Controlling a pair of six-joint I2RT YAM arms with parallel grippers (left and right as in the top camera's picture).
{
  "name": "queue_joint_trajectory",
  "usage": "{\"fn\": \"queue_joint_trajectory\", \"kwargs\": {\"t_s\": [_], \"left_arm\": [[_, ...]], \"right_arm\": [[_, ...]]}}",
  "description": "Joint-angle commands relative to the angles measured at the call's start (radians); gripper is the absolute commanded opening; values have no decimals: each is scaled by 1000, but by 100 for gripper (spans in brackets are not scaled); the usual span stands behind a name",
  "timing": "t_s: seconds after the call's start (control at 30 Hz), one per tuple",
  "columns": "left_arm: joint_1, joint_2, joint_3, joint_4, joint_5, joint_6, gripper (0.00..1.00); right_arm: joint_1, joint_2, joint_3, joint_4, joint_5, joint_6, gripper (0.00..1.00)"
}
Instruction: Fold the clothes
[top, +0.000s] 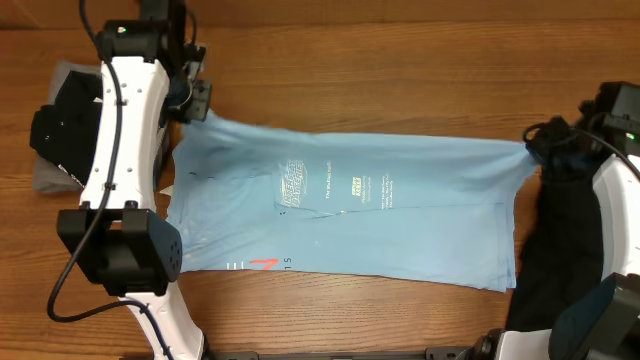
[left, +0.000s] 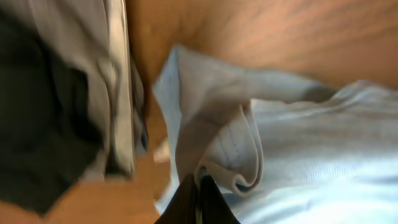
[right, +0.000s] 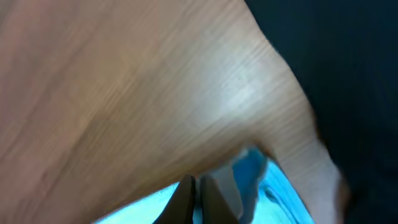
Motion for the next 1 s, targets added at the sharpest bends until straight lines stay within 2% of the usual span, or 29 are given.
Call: {"fn": "queue_joint_trajectory", "kwargs": {"t_s": [0.0,0.17,0.37,0.53,0.8,0.9,0.97], "left_arm": [[35,-4,11,-80,48,-50,4],[83,-4,10,-208,65,-53,4],[88,-8,-48,-225,68,-53,4],[89,-8,-205,-222,56,-38,4],[96,-8,-414,-161,52,-34,4],[101,-8,-418,-174,48,-35,4],[105,-8,-418,-189,45,-41,4]], "right_arm": [[-22,-25,2,-80,-9,19,4],[-27,-25,1,-217,0,14,4],[-27,-25,-1,-316,62,7,4],[-26,-25,-19,-342,94,6,4],[-32,-24,-170,-292,117,7,7],[-32,-24,-170,-305,146,7,14],[-32,-24,-170,-312,155,7,34]]}}
